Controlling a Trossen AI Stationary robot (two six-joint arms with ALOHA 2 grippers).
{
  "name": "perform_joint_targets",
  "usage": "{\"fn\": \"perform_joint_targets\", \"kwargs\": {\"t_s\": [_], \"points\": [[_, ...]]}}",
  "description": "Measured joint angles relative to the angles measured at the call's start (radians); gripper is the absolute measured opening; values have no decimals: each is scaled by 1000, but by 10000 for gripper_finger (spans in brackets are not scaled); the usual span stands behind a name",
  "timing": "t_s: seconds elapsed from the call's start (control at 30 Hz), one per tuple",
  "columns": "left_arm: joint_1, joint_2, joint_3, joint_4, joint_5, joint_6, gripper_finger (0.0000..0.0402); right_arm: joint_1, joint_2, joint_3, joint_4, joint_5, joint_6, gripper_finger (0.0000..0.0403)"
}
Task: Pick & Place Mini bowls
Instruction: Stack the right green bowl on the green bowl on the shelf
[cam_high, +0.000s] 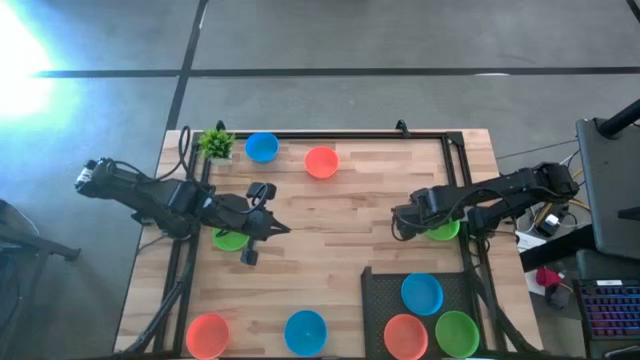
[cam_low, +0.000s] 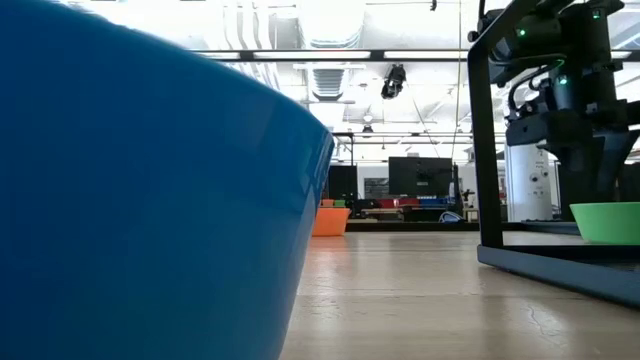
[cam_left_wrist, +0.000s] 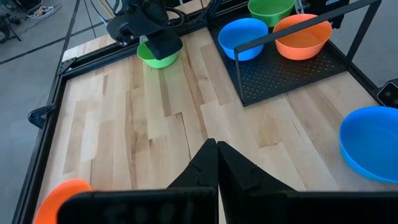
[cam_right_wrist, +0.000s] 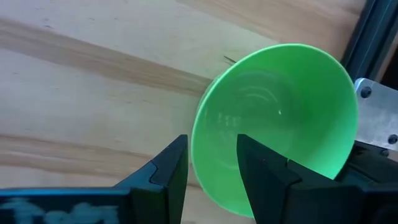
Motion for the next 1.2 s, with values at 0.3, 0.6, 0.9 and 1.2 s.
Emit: {"fn": "perform_joint_targets", "kwargs": {"t_s": [0.3, 0.6, 0.9, 1.2], "points": [[0, 0, 0, 0, 0, 0, 0, 0, 9, -31, 104, 8, -15, 132], [0, 0, 0, 0, 0, 0, 0, 1, 10, -78, 144, 12, -11, 120], [0, 0, 0, 0, 0, 0, 0, 1, 10, -101, 168, 28, -58, 55], [0, 0, 0, 0, 0, -10, 0, 1, 10, -101, 172, 38, -113, 10]]}}
